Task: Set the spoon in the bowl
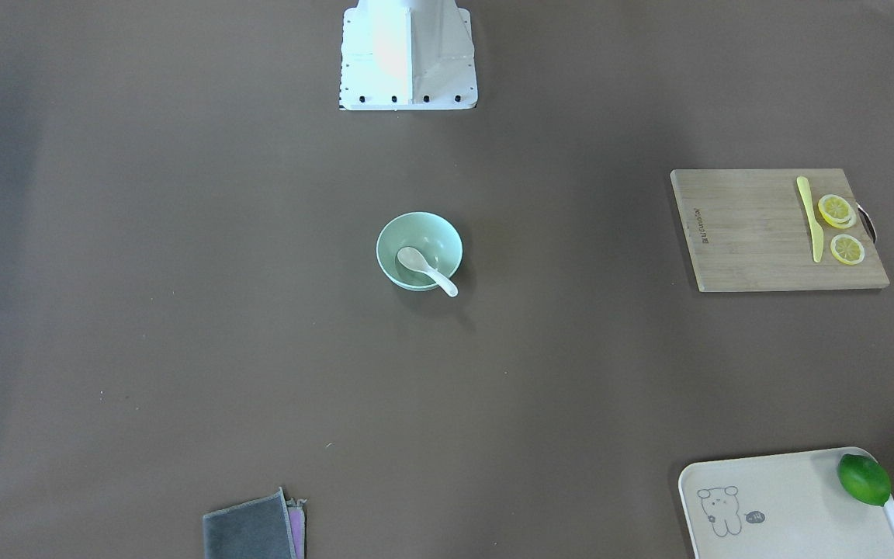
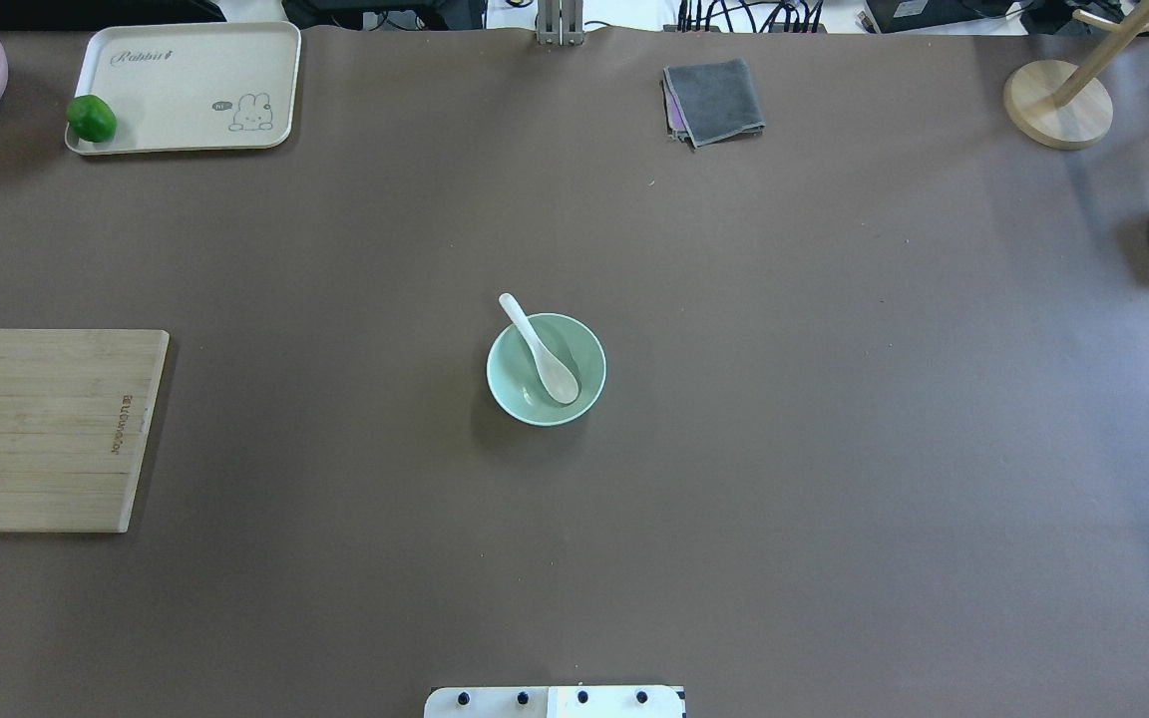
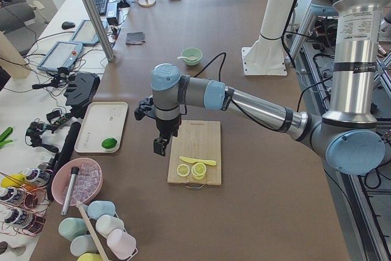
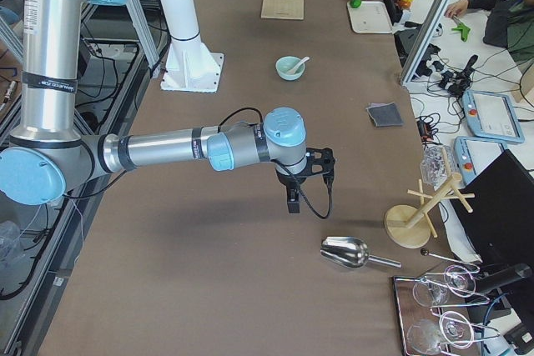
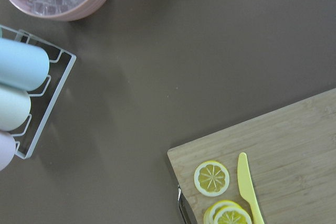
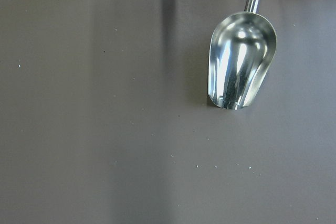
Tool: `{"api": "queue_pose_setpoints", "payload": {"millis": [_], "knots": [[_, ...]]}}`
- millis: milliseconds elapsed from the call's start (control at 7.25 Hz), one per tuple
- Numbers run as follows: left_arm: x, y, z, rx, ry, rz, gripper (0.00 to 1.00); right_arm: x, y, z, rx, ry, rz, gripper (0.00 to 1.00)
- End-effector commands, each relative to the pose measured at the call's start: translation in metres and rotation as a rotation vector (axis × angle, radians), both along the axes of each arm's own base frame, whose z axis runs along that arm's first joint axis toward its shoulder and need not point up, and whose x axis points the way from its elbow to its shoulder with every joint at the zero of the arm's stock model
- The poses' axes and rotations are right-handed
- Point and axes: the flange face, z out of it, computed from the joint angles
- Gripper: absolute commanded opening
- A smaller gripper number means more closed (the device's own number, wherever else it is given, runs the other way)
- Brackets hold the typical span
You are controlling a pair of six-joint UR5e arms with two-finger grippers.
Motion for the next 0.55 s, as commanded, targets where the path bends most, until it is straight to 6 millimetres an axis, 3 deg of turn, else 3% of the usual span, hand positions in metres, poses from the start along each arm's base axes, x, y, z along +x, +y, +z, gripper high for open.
{"api": "queue_pose_setpoints", "payload": {"millis": [0, 138, 276, 414], "knots": [[-0.030, 0.015, 0.036, -0.063, 0.056, -0.069, 0.98, 0.018, 0.035, 0.044, -0.032, 0.018, -0.043, 1.00], [-0.029, 0.017, 0.035, -0.067, 0.103, -0.071, 0.98, 0.020, 0.029, 0.048, -0.037, 0.036, -0.039, 1.00], [-0.028, 0.029, 0.048, -0.094, 0.099, -0.066, 0.98, 0.020, 0.029, 0.049, -0.041, 0.034, -0.039, 1.00], [-0.027, 0.030, 0.039, -0.069, 0.099, -0.062, 0.98, 0.019, 0.032, 0.049, -0.038, 0.032, -0.042, 1.00]]}}
